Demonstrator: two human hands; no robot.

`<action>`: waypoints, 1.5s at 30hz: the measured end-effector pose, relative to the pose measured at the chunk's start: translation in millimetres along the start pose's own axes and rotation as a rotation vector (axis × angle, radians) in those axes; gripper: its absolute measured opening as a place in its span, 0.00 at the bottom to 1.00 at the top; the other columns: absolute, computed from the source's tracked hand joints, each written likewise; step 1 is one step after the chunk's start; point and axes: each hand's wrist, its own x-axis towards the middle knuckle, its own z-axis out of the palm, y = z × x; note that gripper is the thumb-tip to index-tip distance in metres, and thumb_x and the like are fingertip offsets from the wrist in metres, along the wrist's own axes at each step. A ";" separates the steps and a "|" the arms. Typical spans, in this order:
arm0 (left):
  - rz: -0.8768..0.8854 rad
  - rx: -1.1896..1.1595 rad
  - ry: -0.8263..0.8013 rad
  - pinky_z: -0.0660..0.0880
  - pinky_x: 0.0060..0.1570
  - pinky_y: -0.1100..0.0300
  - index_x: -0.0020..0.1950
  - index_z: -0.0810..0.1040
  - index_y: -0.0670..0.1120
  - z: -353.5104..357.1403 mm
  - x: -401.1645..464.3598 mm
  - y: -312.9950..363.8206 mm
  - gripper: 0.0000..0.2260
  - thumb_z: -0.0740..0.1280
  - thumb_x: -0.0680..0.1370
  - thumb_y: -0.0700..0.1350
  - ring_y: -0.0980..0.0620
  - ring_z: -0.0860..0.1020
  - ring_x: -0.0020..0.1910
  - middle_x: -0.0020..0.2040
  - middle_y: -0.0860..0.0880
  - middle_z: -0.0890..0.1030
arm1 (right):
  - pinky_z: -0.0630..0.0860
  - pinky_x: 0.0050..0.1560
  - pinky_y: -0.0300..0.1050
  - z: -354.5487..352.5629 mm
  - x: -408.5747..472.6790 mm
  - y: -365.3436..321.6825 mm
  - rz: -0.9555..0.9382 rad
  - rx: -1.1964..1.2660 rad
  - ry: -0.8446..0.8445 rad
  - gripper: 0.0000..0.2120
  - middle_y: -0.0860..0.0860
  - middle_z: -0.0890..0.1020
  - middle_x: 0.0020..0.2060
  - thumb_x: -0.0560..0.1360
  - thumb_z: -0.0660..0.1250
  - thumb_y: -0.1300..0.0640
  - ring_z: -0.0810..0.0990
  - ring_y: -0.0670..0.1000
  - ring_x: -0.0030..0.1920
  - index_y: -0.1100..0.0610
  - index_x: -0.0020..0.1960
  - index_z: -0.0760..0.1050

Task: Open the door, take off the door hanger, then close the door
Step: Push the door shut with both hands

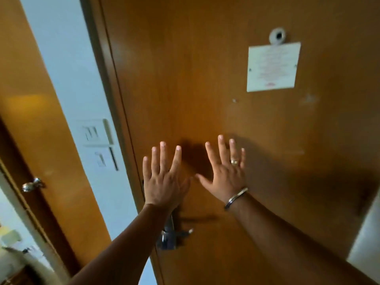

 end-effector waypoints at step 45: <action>0.052 -0.366 -0.179 0.45 0.72 0.30 0.77 0.35 0.61 175.1 186.0 -41.4 0.46 0.66 0.74 0.65 0.43 0.29 0.76 0.78 0.49 0.30 | 0.49 0.71 0.72 127.5 143.8 12.7 0.298 -0.238 -0.131 0.53 0.57 0.43 0.79 0.69 0.76 0.38 0.38 0.67 0.76 0.47 0.79 0.45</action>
